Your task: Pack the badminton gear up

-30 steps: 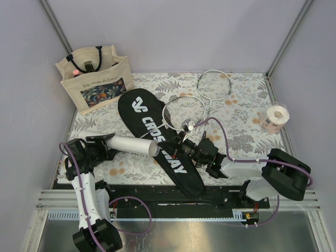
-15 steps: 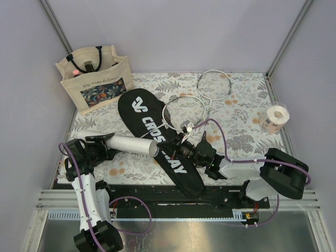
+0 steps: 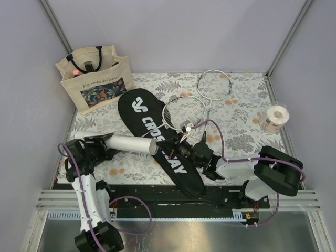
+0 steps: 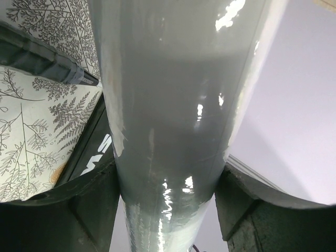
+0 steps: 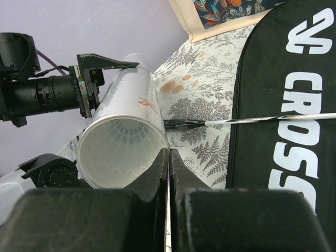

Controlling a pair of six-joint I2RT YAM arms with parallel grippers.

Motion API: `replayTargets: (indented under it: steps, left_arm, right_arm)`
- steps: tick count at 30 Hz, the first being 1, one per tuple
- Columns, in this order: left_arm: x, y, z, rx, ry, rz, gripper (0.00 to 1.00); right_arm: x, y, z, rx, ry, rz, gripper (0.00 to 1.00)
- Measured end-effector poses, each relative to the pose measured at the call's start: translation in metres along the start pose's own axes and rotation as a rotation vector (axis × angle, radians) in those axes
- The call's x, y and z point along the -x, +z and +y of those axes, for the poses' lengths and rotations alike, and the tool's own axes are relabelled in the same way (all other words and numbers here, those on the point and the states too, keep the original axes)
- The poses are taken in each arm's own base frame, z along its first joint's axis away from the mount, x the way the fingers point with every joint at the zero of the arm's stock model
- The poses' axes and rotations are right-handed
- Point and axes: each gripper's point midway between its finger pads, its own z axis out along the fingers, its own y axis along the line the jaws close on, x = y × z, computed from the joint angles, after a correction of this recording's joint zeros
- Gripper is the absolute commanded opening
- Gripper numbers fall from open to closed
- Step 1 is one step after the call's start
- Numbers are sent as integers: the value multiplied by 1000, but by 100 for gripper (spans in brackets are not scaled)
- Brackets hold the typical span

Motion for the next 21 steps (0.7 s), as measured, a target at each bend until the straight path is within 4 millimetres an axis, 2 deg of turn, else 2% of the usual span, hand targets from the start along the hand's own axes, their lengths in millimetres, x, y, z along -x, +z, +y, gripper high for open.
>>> replayTargets:
  steps: [5, 10, 18, 21]
  left_arm:
    - [2, 0, 0, 2, -1, -13, 50]
    - [0, 0, 2, 8, -7, -2, 50]
    - [0, 0, 2, 8, -8, 2, 50]
    - [0, 0, 2, 8, -8, 2, 50]
  right_arm:
    - [-3, 3, 2, -9, 27, -17, 26]
    - [-7, 2, 8, -2, 46, -13, 33]
    - [-6, 1, 11, 2, 67, -11, 34]
    - [-5, 0, 11, -4, 73, -12, 29]
